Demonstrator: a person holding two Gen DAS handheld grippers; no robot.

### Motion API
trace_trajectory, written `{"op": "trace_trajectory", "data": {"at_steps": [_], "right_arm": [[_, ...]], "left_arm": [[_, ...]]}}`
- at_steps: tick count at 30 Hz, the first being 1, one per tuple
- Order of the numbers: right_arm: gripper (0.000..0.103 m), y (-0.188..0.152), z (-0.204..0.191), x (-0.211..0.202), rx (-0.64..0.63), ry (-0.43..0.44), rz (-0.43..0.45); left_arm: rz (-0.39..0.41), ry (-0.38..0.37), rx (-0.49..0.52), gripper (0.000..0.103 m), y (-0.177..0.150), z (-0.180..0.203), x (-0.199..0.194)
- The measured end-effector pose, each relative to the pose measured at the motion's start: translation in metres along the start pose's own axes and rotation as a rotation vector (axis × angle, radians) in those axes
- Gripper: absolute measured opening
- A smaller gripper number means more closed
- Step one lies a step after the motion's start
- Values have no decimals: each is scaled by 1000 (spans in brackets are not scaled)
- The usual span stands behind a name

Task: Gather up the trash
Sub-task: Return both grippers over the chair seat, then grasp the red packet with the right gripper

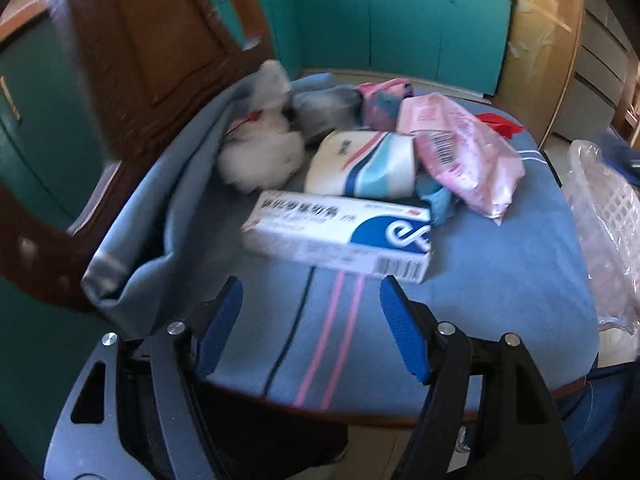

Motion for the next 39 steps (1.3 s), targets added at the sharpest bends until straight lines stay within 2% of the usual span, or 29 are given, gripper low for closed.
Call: {"op": "trace_trajectory", "data": {"at_steps": [3, 7, 10, 13, 16, 19, 21, 23, 26, 29, 32, 35, 39], "right_arm": [[74, 3, -27, 55, -141, -56, -102], [78, 4, -33, 94, -172, -53, -182], [80, -4, -34, 104, -172, -35, -212], [80, -14, -38, 102, -172, 12, -230], [75, -24, -44, 95, -163, 77, -266], [75, -36, -57, 80, -169, 219, -315], [75, -35, -65, 67, -185, 271, -290], [75, -28, -61, 57, -176, 254, -242], [80, -15, -38, 52, -99, 173, -177], [80, -4, -10, 53, -29, 80, -130], [80, 6, 10, 51, 44, 47, -78], [81, 15, 14, 49, 69, -10, -28], [88, 21, 22, 55, 94, -83, 20]], "left_arm": [[2, -6, -15, 72, -1, -3, -11], [25, -4, -18, 75, -4, -13, -25], [29, 12, -21, 75, -9, -23, -27], [14, 15, -54, 75, -10, -31, -24], [-13, -17, -81, 75, -11, -31, -18], [-24, -39, -86, 75, -13, -26, -17], [-20, -37, -75, 75, -14, -23, -18], [-19, -38, -73, 75, -15, -23, -18], [-24, -37, -75, 75, -16, -24, -17], [-29, -40, -76, 75, -18, -24, -16], [-31, -44, -75, 76, -20, -23, -15], [-35, -46, -67, 76, -21, -21, -12], [-39, -54, -59, 76, -22, -17, -9]]}}
Point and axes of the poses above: each gripper's, at about its wrist camera, not at the fingertips, and x roughly the way its jaws point, z to its right, y to its top, the point moved 4 cm from there along x, roughly the way its jaws point, and after that the axes turned 9 degrees about y, right-handed, at the moved point
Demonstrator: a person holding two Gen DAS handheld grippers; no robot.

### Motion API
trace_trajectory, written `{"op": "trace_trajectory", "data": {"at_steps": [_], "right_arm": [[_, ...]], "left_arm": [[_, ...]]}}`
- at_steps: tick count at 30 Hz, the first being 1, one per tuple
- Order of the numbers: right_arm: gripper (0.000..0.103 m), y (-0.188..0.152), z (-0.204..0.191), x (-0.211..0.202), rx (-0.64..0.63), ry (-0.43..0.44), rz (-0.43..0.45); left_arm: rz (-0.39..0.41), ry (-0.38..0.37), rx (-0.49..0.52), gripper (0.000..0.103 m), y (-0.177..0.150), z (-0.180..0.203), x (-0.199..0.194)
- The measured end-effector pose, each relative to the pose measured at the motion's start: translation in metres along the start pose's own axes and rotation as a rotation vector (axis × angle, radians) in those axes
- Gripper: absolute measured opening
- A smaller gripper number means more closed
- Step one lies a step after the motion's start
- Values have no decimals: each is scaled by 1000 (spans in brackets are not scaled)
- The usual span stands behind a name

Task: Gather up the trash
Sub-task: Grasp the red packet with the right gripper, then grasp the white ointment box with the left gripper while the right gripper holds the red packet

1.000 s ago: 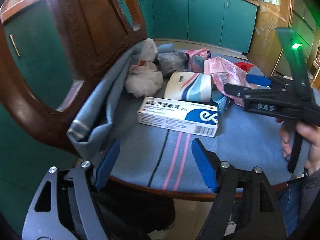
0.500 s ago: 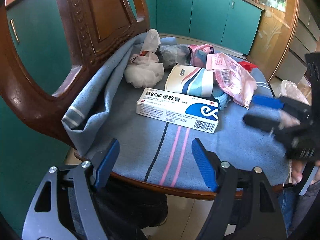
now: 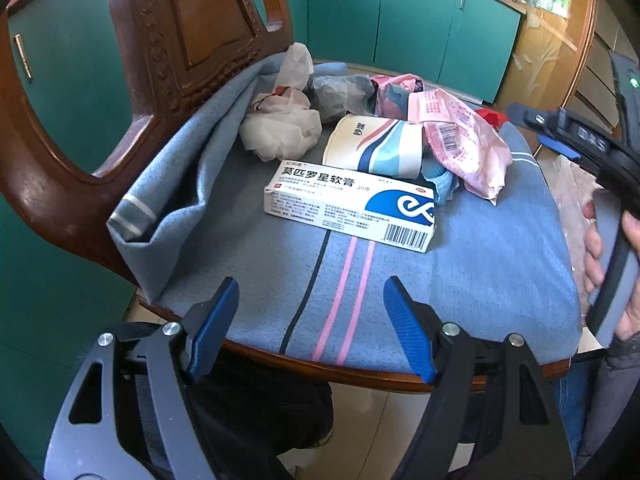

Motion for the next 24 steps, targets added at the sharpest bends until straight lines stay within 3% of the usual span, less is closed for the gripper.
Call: {"op": "trace_trajectory", "data": {"at_steps": [7, 11, 13, 15, 17, 19, 24], "right_arm": [[88, 12, 15, 37, 157, 20, 13], [87, 14, 30, 49, 270, 81, 1], [74, 12, 31, 52, 284, 93, -13], [43, 10, 30, 54, 275, 100, -32], [36, 8, 26, 52, 263, 106, -31], [35, 8, 22, 45, 246, 113, -12], [34, 9, 13, 9, 191, 136, 41]], "left_arm": [[-11, -1, 7, 76, -2, 2, 3], [-13, 6, 8, 77, -3, -1, 5], [-13, 7, 2, 77, -3, -2, 7], [-14, 6, 1, 77, -2, -1, 10], [-15, 2, 2, 77, -1, 0, 12], [-14, -12, -6, 77, 1, 1, 14], [-35, -128, -98, 78, 18, 2, 21]]}}
Point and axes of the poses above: each gripper's, at about its wrist camera, not at the fingertips, and x roughly the way its jaws point, z to its right, y to its top, the point moved 4 cm from there along x, roughly the way its jaws point, and after that the axes turned 9 degrees about y, right-handed, at the moved point
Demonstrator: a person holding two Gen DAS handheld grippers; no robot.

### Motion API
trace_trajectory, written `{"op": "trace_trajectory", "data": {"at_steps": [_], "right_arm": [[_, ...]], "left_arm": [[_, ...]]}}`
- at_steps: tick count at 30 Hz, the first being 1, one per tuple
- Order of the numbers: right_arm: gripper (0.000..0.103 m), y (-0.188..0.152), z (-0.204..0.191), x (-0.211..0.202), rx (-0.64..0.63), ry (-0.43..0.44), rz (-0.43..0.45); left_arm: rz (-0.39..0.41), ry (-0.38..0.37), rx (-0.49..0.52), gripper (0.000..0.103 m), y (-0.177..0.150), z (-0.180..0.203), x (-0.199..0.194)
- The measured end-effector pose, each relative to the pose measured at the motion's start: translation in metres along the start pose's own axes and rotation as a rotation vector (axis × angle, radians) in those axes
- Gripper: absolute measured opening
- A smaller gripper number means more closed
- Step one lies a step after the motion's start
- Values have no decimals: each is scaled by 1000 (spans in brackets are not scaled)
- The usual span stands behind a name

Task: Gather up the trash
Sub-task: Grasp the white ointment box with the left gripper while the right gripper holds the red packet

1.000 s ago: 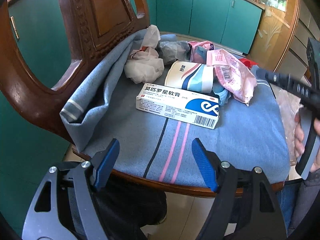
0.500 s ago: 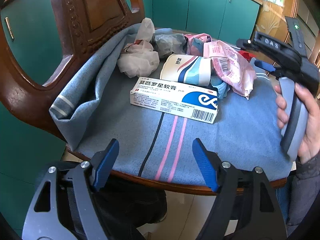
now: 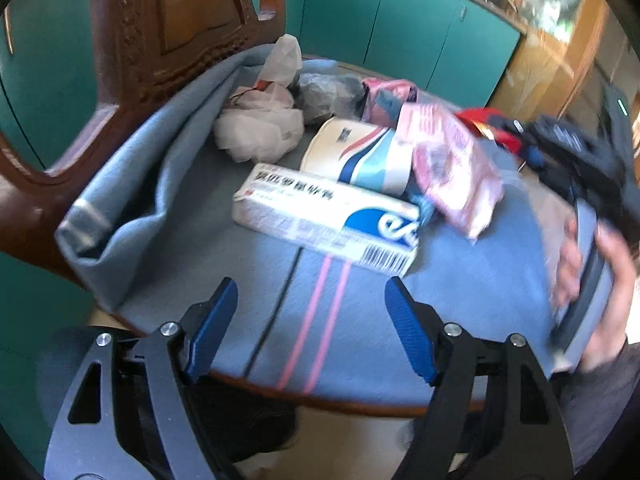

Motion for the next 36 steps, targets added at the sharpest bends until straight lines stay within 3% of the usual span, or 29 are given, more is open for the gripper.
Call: {"op": "trace_trajectory", "data": {"at_steps": [4, 8, 11, 15, 18, 22, 23, 25, 28, 32, 34, 36], "right_arm": [[34, -3, -7, -22, -45, -3, 15], [34, -9, -8, -37, -102, -34, 15], [34, -12, -5, -45, -121, -59, 14], [34, -15, -1, -55, -133, -65, 19], [34, -16, -2, -60, -145, -63, 16], [34, -21, -5, -60, -152, -49, -27], [34, -23, -6, -60, -151, -41, -41], [34, -28, -9, -60, -146, -3, -72], [34, -36, -17, -59, -159, 64, -125], [34, -54, -30, -54, -205, 107, -228], [35, -68, -34, -47, -256, 78, -287], [39, -79, -35, -40, -297, 40, -337]], "left_arm": [[-26, 41, -103, 78, 27, -3, 17], [-89, 32, -211, 78, 48, 0, 34], [-179, 65, -265, 78, 56, 6, 57], [-230, 139, -287, 85, 61, 12, 77], [-239, 127, -319, 85, 64, 12, 82], [-228, 156, -285, 85, 69, 14, 90], [-221, 160, -277, 84, 71, 16, 92], [-191, 184, -235, 58, 72, 19, 89], [-178, 156, -217, 47, 67, 30, 83], [-168, 93, -191, 37, 55, 27, 75], [-153, 64, -113, 36, 51, 30, 71], [-127, 87, -27, 36, 47, 33, 67]]}}
Point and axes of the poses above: each gripper's, at about its wrist camera, not at the fingertips, and x roughly the way its jaws point, z to its right, y to its top, the point moved 4 cm from there along x, roughly the way its jaws point, and after that the axes turned 9 degrees about y, right-handed, at the moved point
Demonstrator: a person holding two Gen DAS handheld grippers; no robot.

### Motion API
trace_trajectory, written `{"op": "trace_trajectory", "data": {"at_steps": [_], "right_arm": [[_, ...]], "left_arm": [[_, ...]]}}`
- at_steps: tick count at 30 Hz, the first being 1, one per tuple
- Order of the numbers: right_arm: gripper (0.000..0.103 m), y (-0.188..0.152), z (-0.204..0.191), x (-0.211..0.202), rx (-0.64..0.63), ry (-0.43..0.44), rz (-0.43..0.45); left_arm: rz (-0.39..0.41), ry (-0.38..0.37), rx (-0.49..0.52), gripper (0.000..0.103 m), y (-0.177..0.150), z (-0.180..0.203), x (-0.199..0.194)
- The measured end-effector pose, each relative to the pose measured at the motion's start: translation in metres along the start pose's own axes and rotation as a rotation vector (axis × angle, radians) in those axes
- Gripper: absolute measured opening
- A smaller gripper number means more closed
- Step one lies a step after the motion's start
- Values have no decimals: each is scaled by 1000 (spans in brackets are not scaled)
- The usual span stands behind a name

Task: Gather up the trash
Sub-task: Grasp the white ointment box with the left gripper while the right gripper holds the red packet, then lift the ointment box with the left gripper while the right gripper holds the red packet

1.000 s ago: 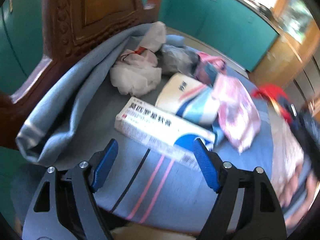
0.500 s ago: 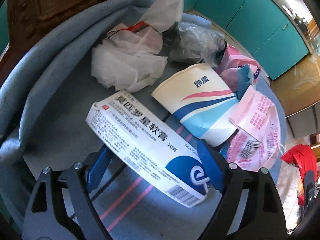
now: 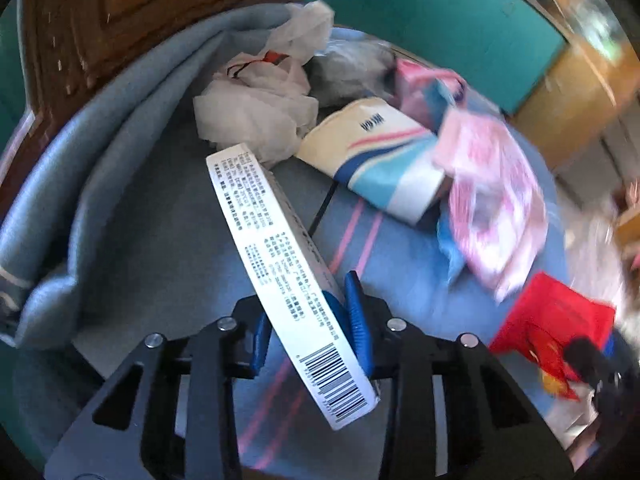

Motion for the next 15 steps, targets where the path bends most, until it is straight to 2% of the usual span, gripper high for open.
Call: {"op": "trace_trajectory", "data": {"at_steps": [1, 3, 5, 6, 9, 12, 15], "right_arm": [[42, -3, -1, 5, -11, -24, -18], [63, -6, -3, 8, -31, -67, -27], [73, -6, -3, 9, -52, -103, -19], [74, -6, -4, 9, -59, -120, -13], [76, -2, -5, 6, -96, -174, 12], [80, 1, -11, 7, -155, -210, 32], [83, -2, -19, 15, -200, -199, 5]], "left_arm": [[14, 9, 38, 36, -2, 0, -2], [14, 12, 46, 37, -4, -3, -5], [7, 23, 31, 41, -5, -5, -7], [5, 38, 24, 50, -5, -6, -8], [12, 66, 16, 62, -4, -11, -12], [26, 96, 25, 70, -5, -14, -16], [29, 108, 40, 75, -1, -7, -15]]}}
Point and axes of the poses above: each gripper's, at about its wrist camera, not at the fingertips, and x roughly the way its jaws point, z to its right, y to its top, the point moved 4 cm from there along x, roughly the way its jaws point, and after that the axes turned 9 degrees about y, right-handed, at the moved point
